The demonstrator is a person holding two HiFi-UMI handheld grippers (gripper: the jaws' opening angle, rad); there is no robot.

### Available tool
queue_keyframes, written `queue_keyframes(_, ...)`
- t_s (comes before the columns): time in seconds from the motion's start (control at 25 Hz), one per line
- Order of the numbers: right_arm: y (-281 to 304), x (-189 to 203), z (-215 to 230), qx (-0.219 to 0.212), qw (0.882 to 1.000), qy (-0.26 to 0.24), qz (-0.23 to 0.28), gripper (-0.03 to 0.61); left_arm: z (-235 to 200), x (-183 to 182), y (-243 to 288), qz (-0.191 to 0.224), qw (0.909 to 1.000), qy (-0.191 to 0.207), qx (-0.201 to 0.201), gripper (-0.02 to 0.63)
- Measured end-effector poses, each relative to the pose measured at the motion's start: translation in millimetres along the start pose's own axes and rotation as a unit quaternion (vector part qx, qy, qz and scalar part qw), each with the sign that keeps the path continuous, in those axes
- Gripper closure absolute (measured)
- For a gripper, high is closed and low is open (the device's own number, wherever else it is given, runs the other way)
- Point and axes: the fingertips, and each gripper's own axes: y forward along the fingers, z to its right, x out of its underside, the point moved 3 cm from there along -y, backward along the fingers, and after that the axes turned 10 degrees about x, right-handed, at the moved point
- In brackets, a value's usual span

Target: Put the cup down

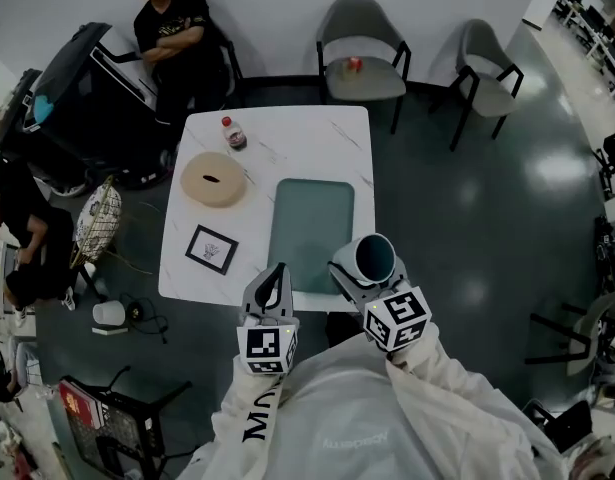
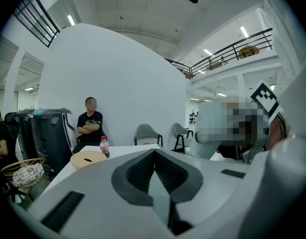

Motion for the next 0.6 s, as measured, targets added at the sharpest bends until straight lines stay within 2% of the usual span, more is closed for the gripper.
queue_keyframes(0.36,50.9,-12.5,20.0,-0.007,1.0,-0.027,-0.005,0.221,-27.6,-1.1,39.0,-0.014,0.9998,-0.006,-0.013,0.603)
queue_keyframes(0.6,82.5,-11.5,35.4,-0.005,0.999,-0.03,-0.027,0.221,-44.2,-1.6,64.5,-0.026,0.9995,-0.012,-0.014,0.603)
